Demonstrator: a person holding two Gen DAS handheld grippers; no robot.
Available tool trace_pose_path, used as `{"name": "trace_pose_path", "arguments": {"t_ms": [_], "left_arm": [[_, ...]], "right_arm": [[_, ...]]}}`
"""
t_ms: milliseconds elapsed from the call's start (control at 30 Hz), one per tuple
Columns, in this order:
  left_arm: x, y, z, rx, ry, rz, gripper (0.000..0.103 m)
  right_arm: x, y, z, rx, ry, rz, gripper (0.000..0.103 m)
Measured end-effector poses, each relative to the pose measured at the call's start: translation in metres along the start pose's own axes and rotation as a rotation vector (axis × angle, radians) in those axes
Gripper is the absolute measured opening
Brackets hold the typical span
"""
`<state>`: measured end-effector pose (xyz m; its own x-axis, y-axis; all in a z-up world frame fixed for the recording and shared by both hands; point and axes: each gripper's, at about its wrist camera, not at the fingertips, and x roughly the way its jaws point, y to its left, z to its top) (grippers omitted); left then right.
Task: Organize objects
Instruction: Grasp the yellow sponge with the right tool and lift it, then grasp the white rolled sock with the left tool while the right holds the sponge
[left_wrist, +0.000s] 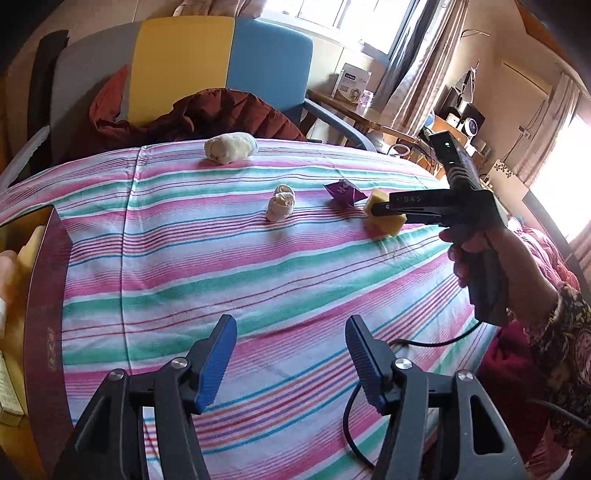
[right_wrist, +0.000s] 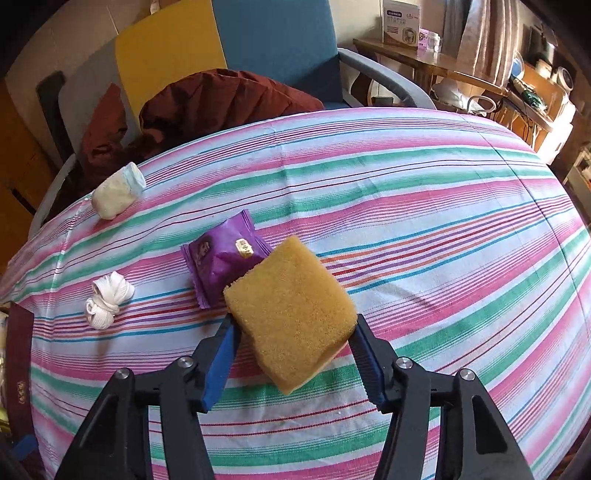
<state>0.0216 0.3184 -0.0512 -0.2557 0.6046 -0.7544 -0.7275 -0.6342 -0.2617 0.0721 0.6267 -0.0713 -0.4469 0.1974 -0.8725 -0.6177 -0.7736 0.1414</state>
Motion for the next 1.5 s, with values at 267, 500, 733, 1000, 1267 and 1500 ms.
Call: {"name": "trace_pose_path", "arguments": {"t_ms": [267,500,733,1000,1267,1500], "left_arm": [[0.050,-0.009,0.046,0.031,0.016,0.069,0.062],[0.101,-0.016,0.088,0.049,0.038,0.116,0.062],[0.136,-0.021,0.102,0.117,-0.006,0.199,0.062],[0.151,-0.013,0.094,0.129,-0.005,0.148,0.035],[0.135,0.002,0.082,0.059,-0.042,0.133,0.029],[0.109,0.015,0.061,-0.014,-0.097,0.145,0.028]], "right_arm": [[-0.024,-0.026,0.005,0.131,-0.052,0.037,0.060],[-0.018,-0.029,0.009,0.157,-0.033,0.054,0.060],[-0.019,-0.026,0.010,0.145,-0.038,0.066,0.060],[-0.019,-0.026,0.010,0.158,-0.043,0.088,0.060],[-0.022,-0.011,0.008,0.090,-0.063,0.096,0.060],[-0.029,0.019,0.004,-0.056,-0.113,0.060,0.060]]}}
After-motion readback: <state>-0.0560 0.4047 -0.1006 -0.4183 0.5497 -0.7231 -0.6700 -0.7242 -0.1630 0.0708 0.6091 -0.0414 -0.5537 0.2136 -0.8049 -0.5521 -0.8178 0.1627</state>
